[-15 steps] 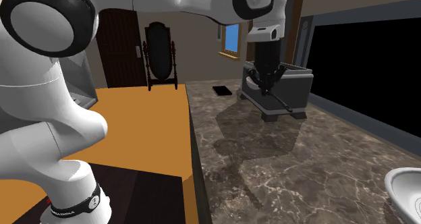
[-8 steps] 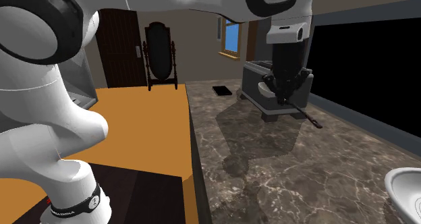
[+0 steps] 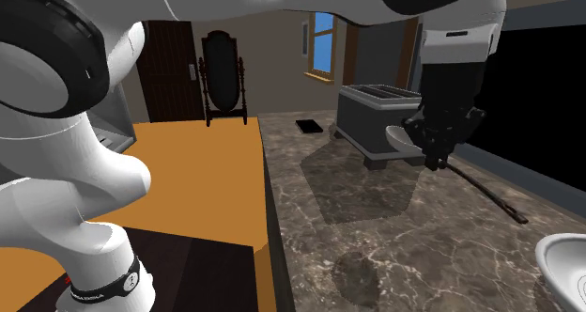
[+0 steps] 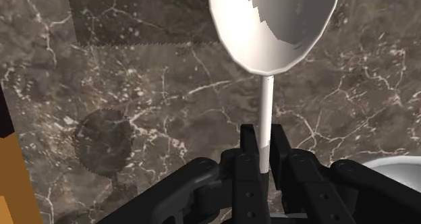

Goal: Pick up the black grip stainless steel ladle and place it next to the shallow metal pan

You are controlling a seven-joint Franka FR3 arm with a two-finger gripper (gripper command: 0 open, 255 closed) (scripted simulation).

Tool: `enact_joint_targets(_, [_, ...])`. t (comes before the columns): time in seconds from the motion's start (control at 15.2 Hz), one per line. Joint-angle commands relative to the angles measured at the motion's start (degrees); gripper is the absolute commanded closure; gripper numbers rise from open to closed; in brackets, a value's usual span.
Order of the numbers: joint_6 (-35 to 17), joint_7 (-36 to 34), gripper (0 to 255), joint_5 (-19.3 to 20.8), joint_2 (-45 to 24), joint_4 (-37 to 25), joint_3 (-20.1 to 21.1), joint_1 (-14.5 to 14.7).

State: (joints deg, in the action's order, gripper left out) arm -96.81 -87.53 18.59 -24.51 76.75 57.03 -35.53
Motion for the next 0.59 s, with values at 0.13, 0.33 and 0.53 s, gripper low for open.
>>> enact_joint_targets(0.13, [-0.73,0.68,255,1.04,-1.56,-0.4,-0.8,0.23])
enact_joint_targets(0.33, [-3.24,0.59,255,0.87,-1.25,2.53,-0.71,-0.75])
enact_joint_targets(0.53, [-5.65,0.47,255,0.84,-1.1,5.2,-0.69,-1.53])
